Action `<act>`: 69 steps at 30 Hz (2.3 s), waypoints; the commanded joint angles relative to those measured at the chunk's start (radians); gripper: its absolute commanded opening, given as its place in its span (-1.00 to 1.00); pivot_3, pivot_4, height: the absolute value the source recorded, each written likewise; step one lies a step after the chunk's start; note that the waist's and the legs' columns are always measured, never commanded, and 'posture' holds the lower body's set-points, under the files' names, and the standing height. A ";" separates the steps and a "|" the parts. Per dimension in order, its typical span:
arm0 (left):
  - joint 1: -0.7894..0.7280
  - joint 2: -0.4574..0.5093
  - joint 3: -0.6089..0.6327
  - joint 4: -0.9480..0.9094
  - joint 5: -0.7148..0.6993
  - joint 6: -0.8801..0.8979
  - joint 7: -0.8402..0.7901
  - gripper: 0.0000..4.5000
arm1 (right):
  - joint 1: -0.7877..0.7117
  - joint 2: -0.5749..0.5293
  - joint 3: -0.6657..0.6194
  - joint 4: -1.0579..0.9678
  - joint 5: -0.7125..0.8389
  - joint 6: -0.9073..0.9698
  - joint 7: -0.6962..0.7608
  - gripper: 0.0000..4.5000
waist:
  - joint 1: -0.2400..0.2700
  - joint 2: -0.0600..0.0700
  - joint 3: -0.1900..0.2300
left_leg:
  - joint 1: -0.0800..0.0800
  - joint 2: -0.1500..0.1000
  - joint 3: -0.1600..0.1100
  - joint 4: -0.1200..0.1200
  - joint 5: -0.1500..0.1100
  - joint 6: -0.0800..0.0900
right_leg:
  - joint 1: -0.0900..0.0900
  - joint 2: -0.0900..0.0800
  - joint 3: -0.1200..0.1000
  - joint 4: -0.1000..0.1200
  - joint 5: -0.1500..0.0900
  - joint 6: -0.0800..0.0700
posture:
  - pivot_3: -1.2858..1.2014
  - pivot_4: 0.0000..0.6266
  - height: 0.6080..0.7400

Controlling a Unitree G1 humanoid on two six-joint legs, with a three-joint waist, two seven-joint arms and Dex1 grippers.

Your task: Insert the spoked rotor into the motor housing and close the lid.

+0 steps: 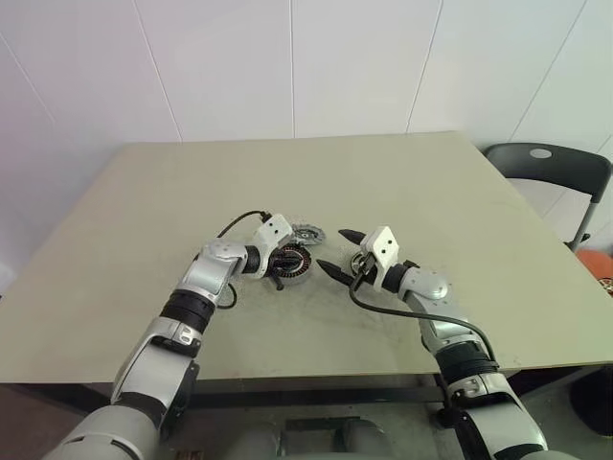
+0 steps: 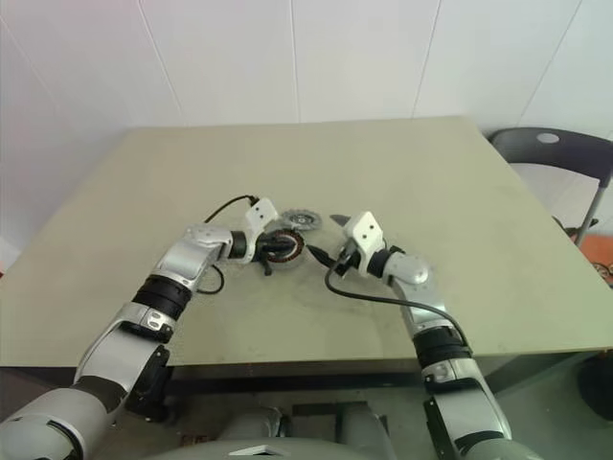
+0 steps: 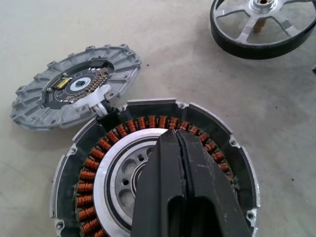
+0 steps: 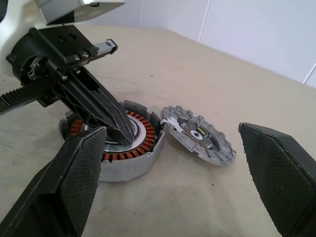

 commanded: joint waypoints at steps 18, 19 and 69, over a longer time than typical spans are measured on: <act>0.045 0.072 0.047 -0.118 -0.037 0.082 0.012 -0.98 | -0.027 0.004 -0.001 0.000 0.000 -0.021 0.004 1.00 | -0.001 0.000 0.000 | 0.000 0.000 0.000 0.000 0.000 0.000 | -0.001 0.000 0.000 0.000 0.000 0.000 | 0.03 -1.00 1.00; 0.051 0.067 0.048 -0.126 -0.042 0.084 0.012 -0.98 | -0.028 0.004 -0.001 0.001 0.000 -0.021 0.005 1.00 | -0.001 0.000 0.000 | 0.000 0.000 0.000 0.000 0.000 0.000 | -0.001 0.000 0.000 0.000 0.000 0.000 | 0.03 -1.00 1.00; 0.079 0.059 0.012 -0.084 -0.009 0.125 0.083 -0.98 | 0.023 -0.084 -0.011 -0.132 0.075 0.142 0.155 1.00 | 0.000 0.000 0.000 | 0.001 0.000 0.000 0.000 0.000 0.000 | 0.001 0.000 0.000 0.000 -0.001 0.001 | 0.03 -1.00 1.00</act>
